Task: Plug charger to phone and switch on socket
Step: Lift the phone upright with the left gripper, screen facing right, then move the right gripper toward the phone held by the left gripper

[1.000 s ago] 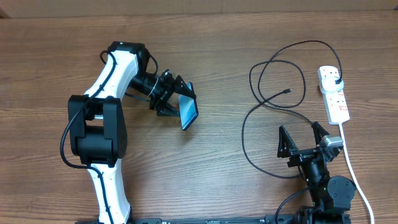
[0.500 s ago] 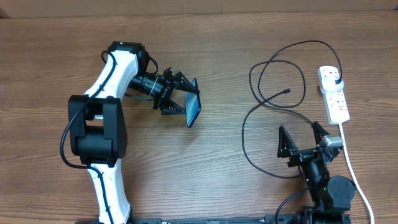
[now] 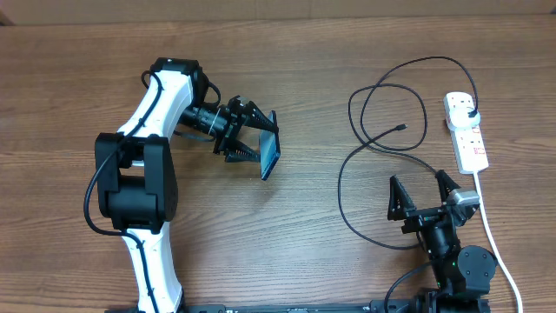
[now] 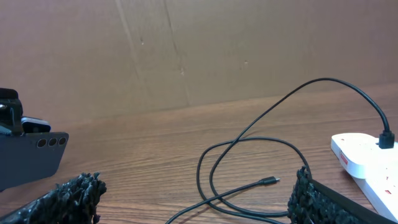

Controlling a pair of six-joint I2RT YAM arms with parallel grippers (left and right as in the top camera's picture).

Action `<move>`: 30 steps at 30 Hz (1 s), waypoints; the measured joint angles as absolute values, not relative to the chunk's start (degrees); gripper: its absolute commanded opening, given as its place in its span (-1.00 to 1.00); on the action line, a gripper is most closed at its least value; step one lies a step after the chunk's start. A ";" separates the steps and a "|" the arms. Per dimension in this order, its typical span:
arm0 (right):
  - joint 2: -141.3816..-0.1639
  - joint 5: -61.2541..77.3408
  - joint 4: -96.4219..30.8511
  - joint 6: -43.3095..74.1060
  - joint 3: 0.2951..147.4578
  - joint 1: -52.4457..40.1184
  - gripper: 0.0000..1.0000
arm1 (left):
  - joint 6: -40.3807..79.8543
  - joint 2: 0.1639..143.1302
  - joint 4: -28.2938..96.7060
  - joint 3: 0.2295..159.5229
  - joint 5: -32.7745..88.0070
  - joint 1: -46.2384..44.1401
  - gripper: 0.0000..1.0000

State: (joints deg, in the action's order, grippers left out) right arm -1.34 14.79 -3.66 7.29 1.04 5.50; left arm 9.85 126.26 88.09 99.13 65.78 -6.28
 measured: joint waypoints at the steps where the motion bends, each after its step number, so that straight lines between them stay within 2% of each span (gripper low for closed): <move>1: -1.34 14.81 -3.70 7.31 1.04 5.48 1.00 | 9.63 126.26 88.23 99.15 65.80 -6.28 0.38; 19: -1.34 16.73 -3.42 8.60 1.04 5.50 1.00 | 8.75 126.26 88.36 99.15 66.72 -6.28 0.40; 30: -1.34 36.14 -3.49 36.14 1.04 5.48 1.00 | 8.75 126.26 88.09 99.15 67.48 -6.28 0.40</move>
